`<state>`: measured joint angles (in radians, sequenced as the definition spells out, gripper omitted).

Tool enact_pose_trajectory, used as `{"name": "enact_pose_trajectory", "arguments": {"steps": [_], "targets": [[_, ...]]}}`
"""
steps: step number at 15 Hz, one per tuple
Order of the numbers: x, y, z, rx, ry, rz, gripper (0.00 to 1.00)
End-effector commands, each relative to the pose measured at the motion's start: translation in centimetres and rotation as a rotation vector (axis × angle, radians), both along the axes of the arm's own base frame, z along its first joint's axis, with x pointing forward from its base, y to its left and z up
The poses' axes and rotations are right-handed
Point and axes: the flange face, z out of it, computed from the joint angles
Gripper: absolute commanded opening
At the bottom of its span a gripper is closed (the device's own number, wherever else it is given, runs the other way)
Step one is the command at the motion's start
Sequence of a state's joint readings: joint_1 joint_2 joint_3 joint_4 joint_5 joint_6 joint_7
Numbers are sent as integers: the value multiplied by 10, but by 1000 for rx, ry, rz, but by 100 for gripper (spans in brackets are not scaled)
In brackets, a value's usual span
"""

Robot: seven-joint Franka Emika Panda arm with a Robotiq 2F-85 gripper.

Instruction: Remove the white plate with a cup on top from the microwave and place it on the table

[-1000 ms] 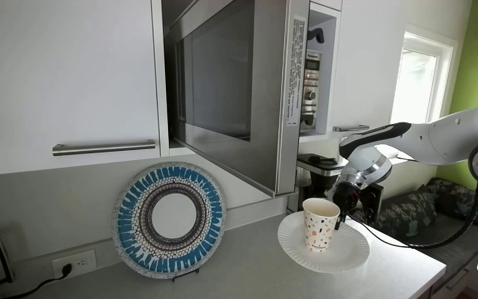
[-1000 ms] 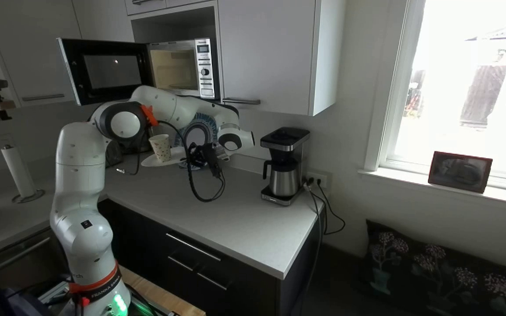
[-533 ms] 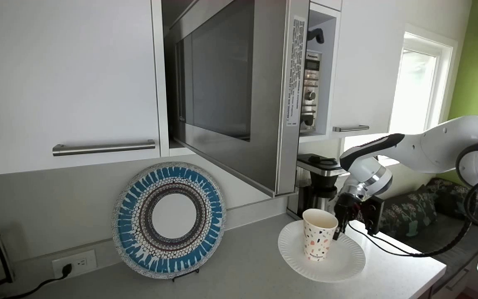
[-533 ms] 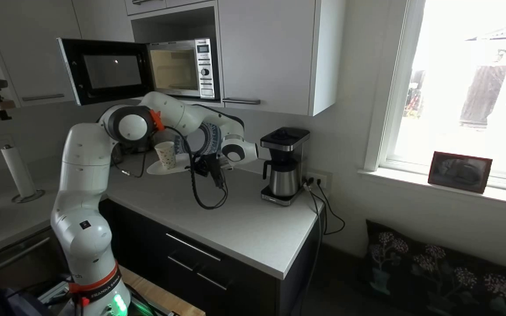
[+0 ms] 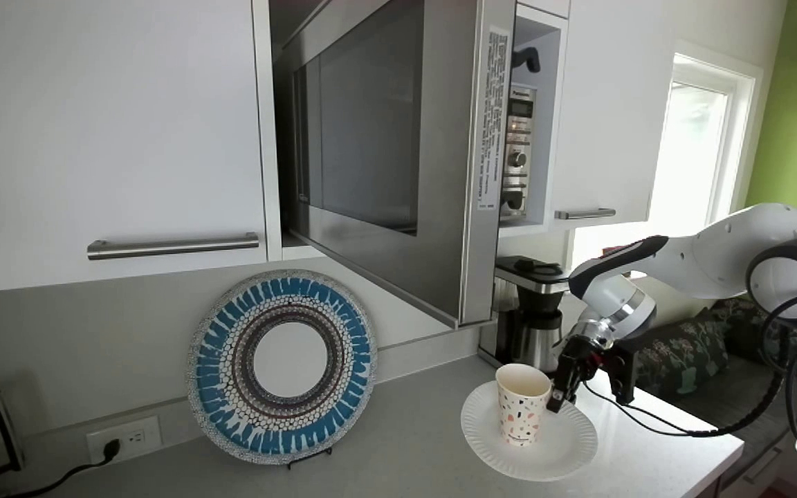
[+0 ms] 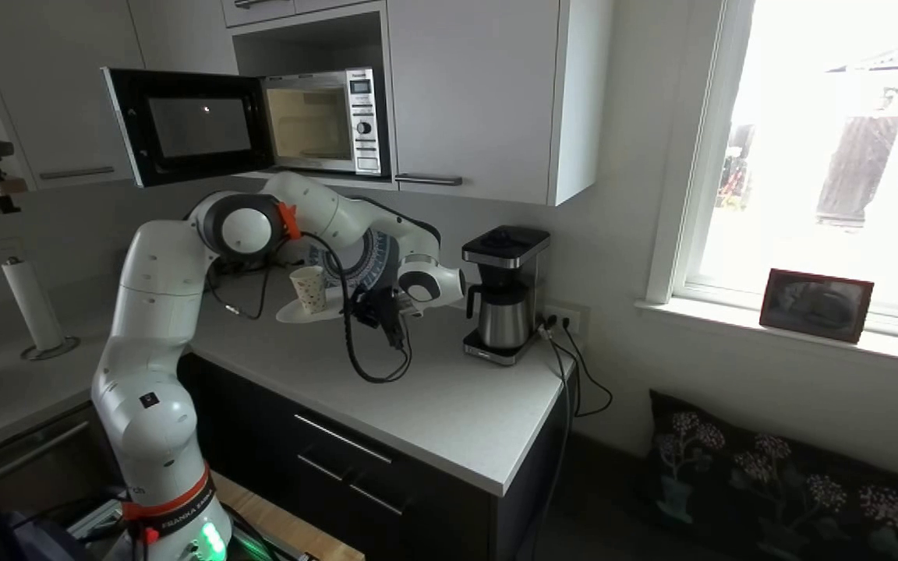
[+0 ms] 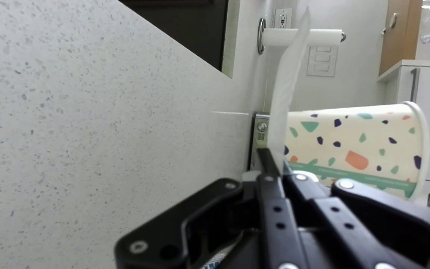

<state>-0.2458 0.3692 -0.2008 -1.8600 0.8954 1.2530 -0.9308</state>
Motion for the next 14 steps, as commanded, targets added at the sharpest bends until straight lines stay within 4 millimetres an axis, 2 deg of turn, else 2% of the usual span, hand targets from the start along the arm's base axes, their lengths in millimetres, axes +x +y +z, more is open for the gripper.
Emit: {"name": "enact_pose_trajectory", "arguments": {"steps": [1,3,4,8,14], "targets": [[2,-7,-16,-2,-2,-42,0],[5,-6,-19,53,18,-52,0],[2,-6,-13,7,10,-31,1],[5,-4,-19,31,13,-46,0],[13,-11,-24,-22,4,-53,0]]}}
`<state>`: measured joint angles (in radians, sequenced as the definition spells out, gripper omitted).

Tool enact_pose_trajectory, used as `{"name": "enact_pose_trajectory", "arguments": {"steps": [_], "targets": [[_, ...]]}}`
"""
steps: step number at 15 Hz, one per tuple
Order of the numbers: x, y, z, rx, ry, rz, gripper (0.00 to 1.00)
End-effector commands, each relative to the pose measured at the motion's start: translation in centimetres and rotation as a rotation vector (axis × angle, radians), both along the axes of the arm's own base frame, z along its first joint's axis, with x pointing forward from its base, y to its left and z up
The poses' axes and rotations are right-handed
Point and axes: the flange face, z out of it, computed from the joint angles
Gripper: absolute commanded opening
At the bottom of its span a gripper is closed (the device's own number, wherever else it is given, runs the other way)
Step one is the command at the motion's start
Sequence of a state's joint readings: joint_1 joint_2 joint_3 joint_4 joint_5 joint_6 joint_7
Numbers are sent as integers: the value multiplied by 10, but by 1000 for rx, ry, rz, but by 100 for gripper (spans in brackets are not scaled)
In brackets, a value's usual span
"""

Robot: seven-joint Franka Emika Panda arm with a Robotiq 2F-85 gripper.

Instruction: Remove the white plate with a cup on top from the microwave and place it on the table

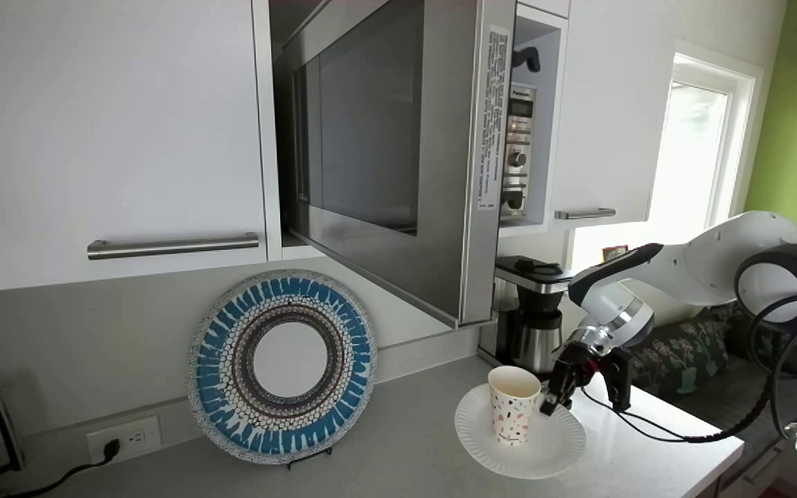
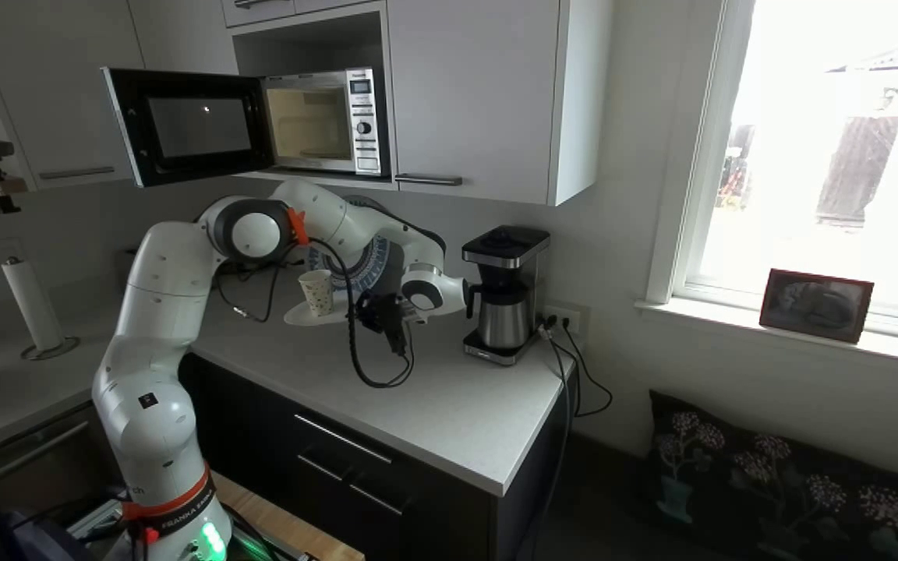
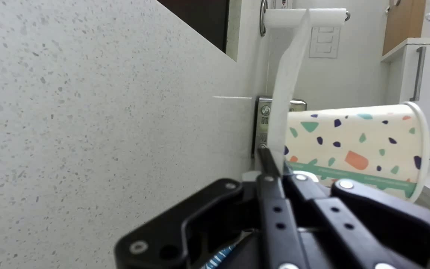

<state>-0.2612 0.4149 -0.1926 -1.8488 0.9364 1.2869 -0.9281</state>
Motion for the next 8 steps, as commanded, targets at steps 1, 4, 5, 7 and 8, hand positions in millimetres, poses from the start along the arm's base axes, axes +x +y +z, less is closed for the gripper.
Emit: {"name": "enact_pose_trajectory", "arguments": {"steps": [1,4,5,7,8], "targets": [[6,-6,-5,-43,-4,-2,0],[9,-9,-8,-74,-6,-6,0],[10,-9,-10,-87,-4,-4,0],[12,-11,-14,-107,-1,-7,0],[13,-12,-16,-117,-1,-7,0]]}}
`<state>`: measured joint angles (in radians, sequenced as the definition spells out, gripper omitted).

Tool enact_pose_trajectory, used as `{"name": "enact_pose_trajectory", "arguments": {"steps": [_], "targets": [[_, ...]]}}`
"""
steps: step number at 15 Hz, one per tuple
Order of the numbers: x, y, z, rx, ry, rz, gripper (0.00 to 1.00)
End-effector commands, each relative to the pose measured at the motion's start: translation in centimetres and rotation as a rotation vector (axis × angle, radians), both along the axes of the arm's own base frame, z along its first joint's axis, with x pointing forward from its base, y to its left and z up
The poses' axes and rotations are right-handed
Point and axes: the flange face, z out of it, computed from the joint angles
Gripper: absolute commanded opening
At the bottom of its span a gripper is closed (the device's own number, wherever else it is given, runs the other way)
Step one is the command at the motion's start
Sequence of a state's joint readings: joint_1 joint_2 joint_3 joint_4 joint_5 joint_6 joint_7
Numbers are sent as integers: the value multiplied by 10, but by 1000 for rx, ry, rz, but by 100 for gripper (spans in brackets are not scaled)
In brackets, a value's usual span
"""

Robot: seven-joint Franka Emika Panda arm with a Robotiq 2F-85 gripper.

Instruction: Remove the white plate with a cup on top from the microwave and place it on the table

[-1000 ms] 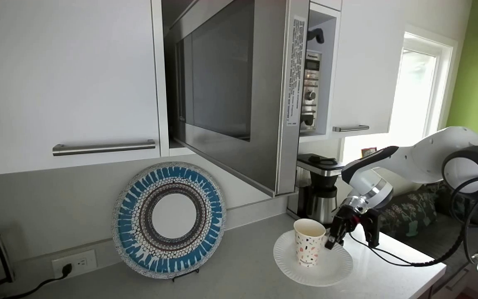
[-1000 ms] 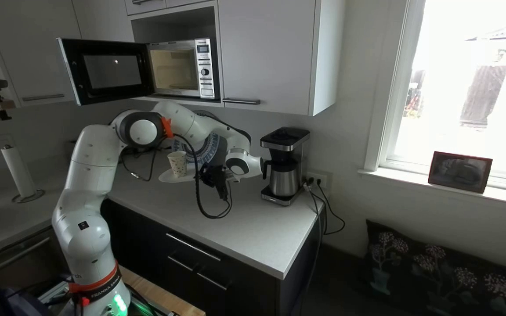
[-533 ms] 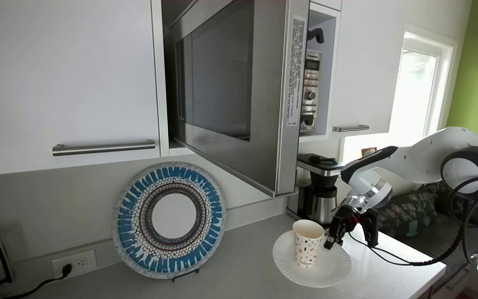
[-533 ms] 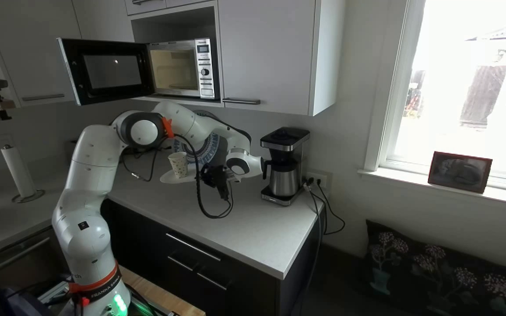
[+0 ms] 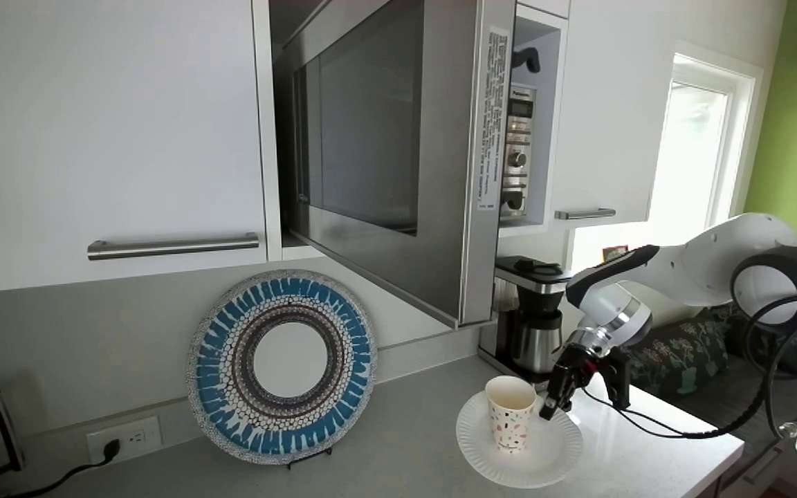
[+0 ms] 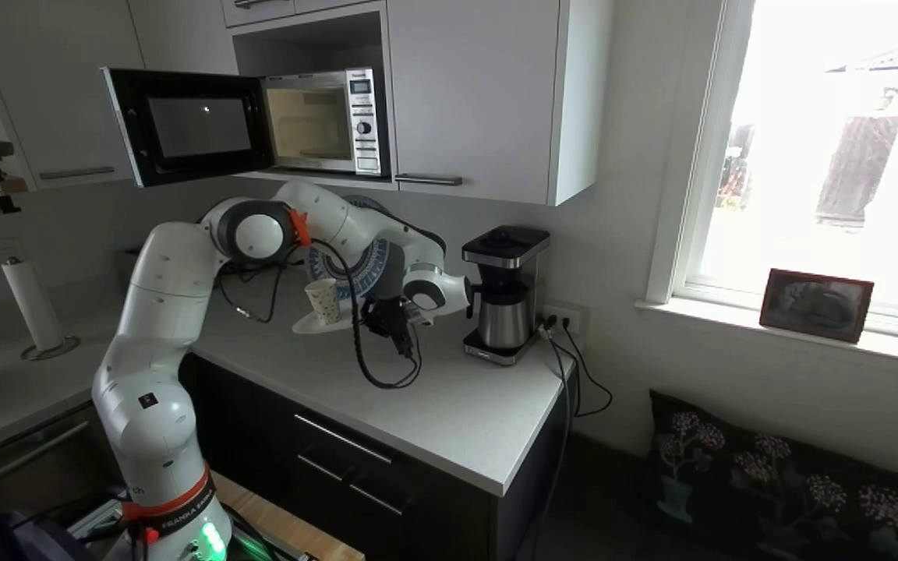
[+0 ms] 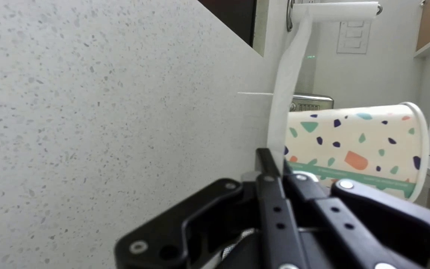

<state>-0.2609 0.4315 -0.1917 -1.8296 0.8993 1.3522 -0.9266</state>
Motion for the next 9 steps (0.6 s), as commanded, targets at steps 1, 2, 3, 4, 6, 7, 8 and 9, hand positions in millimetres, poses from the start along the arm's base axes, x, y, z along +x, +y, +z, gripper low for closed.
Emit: {"name": "enact_pose_trajectory", "arguments": {"steps": [1,2,3,4,6,7,8,9], "targets": [[7,-4,-10,-46,13,5,0],[8,-4,-12,-54,16,5,0],[9,-4,-15,-64,18,5,0],[11,-5,-17,-77,18,3,0],[14,-5,-21,-99,16,3,0],[15,-5,-23,-107,15,1,0],[16,-5,-26,-120,14,0,0],[18,-5,-28,-130,8,-2,0]]}}
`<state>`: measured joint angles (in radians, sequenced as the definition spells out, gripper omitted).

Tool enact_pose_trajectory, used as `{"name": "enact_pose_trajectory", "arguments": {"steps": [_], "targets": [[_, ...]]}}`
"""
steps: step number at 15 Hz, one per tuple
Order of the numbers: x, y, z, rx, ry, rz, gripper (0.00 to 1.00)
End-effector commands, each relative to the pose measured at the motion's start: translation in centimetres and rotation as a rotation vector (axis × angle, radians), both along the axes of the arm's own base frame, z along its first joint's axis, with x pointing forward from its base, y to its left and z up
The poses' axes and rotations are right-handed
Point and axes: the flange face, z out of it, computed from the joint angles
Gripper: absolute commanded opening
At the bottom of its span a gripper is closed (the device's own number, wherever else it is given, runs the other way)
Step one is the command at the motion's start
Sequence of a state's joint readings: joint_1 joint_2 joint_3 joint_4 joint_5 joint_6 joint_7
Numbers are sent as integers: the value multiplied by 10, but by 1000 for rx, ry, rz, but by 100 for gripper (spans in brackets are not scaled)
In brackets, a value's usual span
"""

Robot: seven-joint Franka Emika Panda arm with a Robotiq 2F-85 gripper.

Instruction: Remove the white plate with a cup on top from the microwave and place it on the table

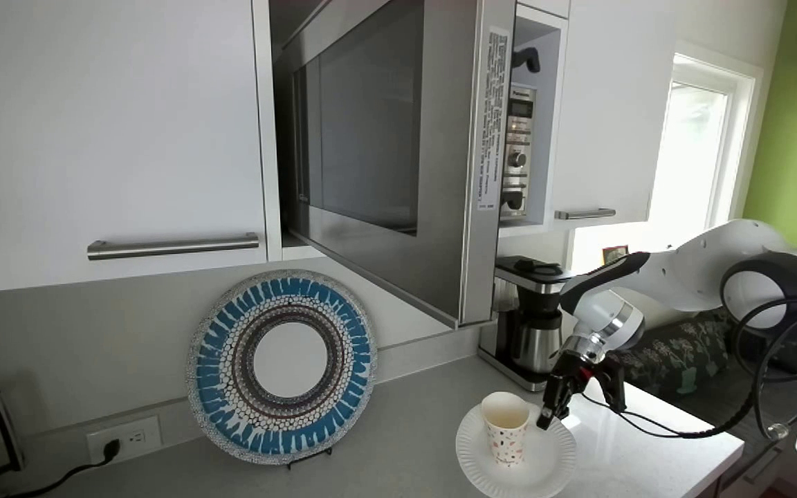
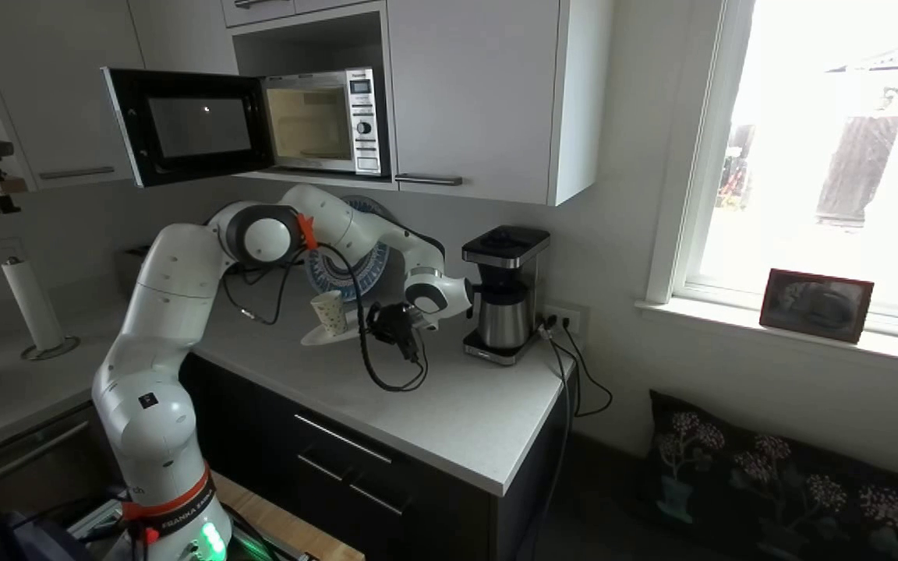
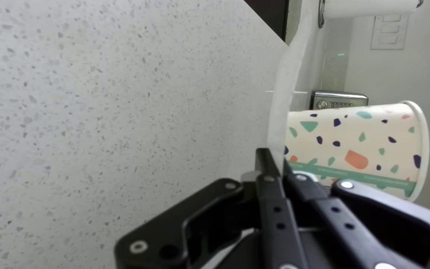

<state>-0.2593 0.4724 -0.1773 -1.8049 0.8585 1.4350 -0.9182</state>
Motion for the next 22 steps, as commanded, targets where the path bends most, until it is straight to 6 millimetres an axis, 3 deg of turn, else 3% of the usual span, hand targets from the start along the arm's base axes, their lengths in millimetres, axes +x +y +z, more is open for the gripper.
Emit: {"name": "enact_pose_trajectory", "arguments": {"steps": [1,22], "targets": [[8,-2,-11,-59,5,-2,0],[28,-12,-37,-154,30,10,0]]}}
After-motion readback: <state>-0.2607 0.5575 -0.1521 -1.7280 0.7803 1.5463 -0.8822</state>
